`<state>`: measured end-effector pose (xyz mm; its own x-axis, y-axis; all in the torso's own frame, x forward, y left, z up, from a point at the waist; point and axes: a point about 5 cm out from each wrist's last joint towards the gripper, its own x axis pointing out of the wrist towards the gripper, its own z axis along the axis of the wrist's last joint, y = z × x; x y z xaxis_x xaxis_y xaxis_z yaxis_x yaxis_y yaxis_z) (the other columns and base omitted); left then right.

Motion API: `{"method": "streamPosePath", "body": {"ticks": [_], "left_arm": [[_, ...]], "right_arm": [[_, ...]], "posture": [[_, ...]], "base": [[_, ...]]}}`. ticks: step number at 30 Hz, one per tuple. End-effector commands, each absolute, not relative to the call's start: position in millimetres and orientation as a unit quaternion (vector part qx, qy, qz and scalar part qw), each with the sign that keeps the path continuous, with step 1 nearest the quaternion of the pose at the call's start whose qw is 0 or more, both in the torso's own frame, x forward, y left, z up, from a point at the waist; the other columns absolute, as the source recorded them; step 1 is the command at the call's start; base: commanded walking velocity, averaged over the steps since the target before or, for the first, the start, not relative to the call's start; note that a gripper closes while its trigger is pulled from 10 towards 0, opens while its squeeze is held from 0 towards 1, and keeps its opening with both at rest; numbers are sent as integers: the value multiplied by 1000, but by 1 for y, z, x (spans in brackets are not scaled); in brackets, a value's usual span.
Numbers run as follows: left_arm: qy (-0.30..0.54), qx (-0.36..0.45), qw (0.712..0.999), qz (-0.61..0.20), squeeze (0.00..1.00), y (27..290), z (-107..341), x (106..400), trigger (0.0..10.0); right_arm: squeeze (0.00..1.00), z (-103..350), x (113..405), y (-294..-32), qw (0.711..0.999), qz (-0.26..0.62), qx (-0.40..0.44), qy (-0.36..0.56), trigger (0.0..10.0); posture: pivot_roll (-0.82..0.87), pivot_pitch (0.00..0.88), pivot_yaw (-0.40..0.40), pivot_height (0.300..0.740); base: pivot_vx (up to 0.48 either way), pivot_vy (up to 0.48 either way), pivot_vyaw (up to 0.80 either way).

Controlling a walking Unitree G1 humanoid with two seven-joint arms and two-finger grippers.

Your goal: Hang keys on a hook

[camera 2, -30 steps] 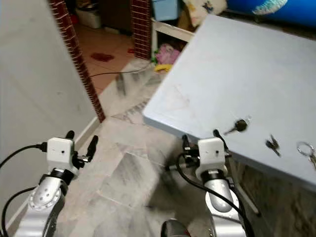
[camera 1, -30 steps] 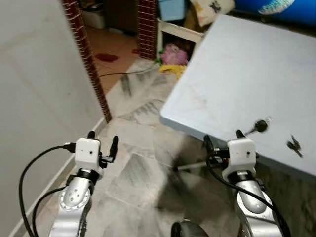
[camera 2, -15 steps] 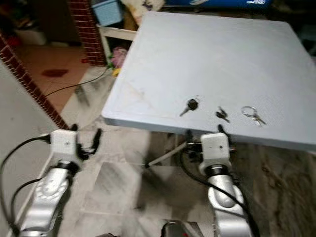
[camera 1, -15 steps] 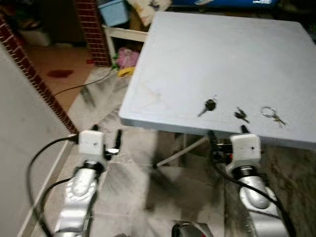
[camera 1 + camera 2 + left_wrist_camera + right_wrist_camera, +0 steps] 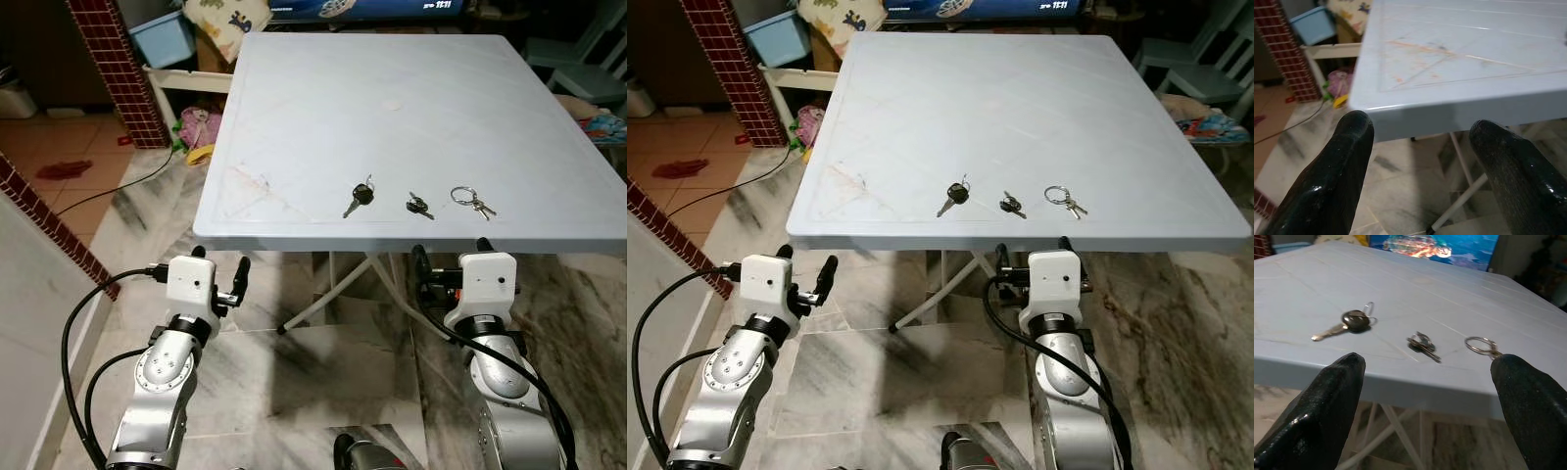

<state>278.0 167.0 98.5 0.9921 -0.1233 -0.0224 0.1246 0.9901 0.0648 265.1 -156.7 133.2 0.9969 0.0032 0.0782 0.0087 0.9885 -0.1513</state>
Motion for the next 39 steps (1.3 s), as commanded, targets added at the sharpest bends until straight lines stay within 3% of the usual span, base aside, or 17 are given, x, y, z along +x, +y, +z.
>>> {"method": "streamPosePath", "body": {"ticks": [1, 12, 24, 39], "left_arm": [[13, 31, 998, -51, 0, 172, 97, 278, 10000], [15, 28, 998, -46, 0, 172, 95, 275, 10000], [5, 6, 998, -67, 0, 151, 101, 282, 10000], [-5, 33, 999, -31, 0, 183, 109, 279, 10000]], "right_arm": [[0, 132, 267, -152, 997, 12, -72, -37, 10000], [0, 135, 273, -149, 996, 13, -72, -44, 10000], [0, 152, 313, -156, 997, -20, -45, -62, 10000], [0, 165, 363, -155, 997, -8, -27, -70, 10000]], "posture": [[-112, 160, 18, 740], [-103, 182, 22, 740], [-64, 234, 69, 740], [16, 200, 64, 740]], "base": [[0, 0, 0], [0, 0, 0], [0, 0, 0], [0, 0, 0]]}}
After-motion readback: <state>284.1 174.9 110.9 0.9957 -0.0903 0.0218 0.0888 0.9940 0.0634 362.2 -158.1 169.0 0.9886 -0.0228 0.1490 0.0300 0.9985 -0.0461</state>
